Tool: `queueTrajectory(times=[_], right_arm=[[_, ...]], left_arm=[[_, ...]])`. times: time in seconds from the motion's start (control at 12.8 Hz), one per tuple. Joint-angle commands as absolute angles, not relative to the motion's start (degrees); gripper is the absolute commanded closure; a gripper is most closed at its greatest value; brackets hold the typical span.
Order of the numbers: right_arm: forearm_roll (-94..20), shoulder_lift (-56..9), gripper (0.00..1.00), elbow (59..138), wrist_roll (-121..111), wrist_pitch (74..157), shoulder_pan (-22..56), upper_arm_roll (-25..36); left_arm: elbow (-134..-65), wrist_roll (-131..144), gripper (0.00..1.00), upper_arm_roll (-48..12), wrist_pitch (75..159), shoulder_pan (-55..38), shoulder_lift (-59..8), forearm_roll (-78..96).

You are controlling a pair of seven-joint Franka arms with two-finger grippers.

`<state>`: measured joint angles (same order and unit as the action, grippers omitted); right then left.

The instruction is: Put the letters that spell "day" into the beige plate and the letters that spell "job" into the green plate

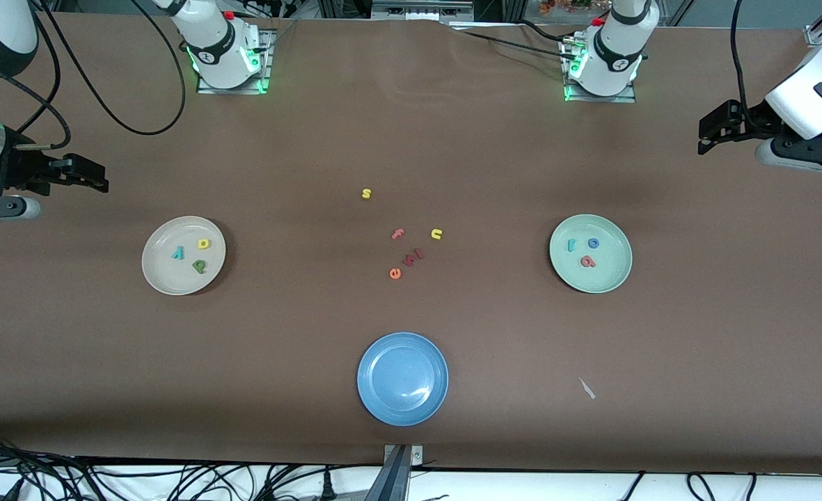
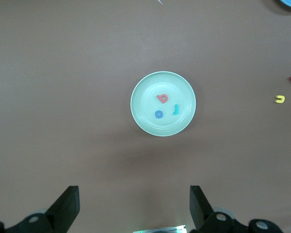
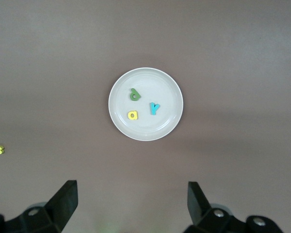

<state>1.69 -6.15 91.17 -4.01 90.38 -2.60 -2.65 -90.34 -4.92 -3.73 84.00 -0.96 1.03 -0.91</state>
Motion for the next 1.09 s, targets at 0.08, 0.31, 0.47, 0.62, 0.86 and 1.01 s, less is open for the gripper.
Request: queueTrajectory(times=[0.08, 0.31, 0.47, 0.62, 0.86, 1.01], right_arm=[[1.67, -6.15, 0.0, 90.35, -3.43, 89.56, -2.2, -2.37], [1.5, -6.15, 0.0, 90.44, -3.43, 89.47, -2.11, -2.46], [1.5, -6.15, 0.0, 90.44, -2.56, 89.47, -2.11, -2.55], [1.58, -6.15, 0.0, 90.44, -2.29, 89.38, -2.11, -2.64], [1.67, -6.15, 0.0, 90.44, -2.29, 89.38, -2.11, -2.64], [1.67, -6.24, 0.0, 90.44, -2.37, 89.38, -2.11, -2.64]], left_arm=[[-90.97, -4.31, 0.0, -3.43, 83.58, -1.41, 1.85, -0.53], [-90.97, -4.31, 0.0, -3.43, 83.58, -1.41, 1.85, -0.61], [-90.97, -4.31, 0.0, -3.43, 83.5, -1.41, 1.85, -0.61], [-90.97, -4.31, 0.0, -3.43, 83.58, -1.41, 1.85, -0.53], [-90.97, -4.31, 0.0, -3.43, 83.5, -1.41, 1.85, -0.53], [-90.97, -4.31, 0.0, -3.52, 83.5, -1.49, 1.85, -0.62]])
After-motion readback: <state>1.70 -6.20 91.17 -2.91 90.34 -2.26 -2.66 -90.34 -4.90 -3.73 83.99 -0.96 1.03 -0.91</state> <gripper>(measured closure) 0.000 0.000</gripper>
